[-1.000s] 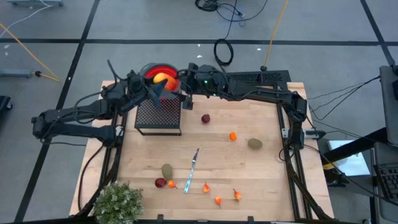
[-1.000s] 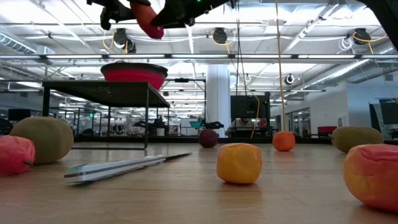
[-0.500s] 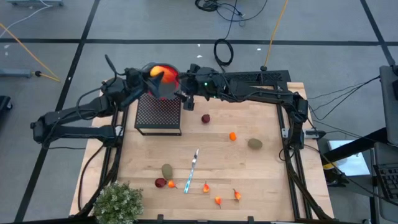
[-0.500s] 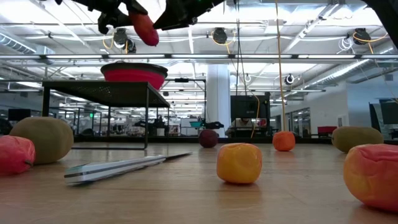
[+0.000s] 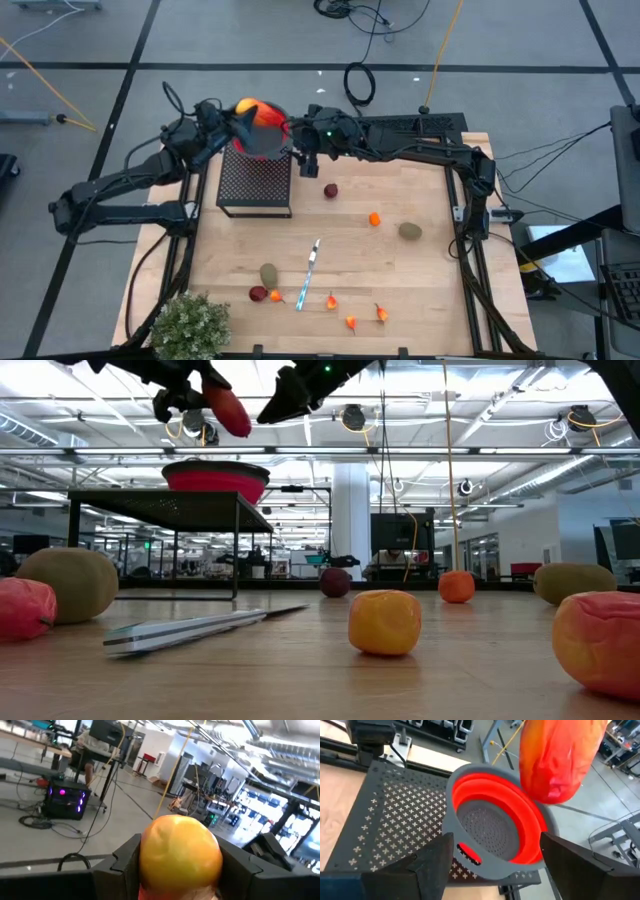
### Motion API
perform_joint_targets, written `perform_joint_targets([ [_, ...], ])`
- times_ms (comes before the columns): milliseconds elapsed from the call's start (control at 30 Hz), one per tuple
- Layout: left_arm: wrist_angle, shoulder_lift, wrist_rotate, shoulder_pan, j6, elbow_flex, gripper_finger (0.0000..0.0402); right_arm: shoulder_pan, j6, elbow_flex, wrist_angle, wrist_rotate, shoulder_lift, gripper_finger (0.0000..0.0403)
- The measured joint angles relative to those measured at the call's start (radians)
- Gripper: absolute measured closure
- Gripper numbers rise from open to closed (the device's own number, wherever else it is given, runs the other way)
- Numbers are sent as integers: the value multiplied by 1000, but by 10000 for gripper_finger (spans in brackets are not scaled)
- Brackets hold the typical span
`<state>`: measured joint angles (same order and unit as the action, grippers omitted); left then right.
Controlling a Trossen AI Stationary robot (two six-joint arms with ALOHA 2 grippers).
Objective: Pick & Place Fruit
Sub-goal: Put the orange mango into the red strainer bowl on the shelf
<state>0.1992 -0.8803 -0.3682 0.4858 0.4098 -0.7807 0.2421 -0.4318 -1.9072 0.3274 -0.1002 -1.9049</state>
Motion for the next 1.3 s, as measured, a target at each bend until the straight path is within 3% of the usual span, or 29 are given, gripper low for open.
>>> perform_joint_targets([
  [267, -35, 0, 66, 63, 106, 0, 218, 14, 30, 0, 6, 128, 12, 196],
  [633, -90, 0, 180, 138, 206, 0, 218, 13, 46, 0, 98, 144, 47, 335],
  [800, -141, 0, 224, 180, 249, -1, 218, 18, 53, 1, 129, 265, 69, 392],
  [933, -173, 0, 270, 213, 279, -1, 218, 20, 65, -2, 120, 345, 86, 396],
  [1300, -224, 0, 352, 282, 335, -1, 218, 21, 52, 50, 156, 377, 154, 401],
])
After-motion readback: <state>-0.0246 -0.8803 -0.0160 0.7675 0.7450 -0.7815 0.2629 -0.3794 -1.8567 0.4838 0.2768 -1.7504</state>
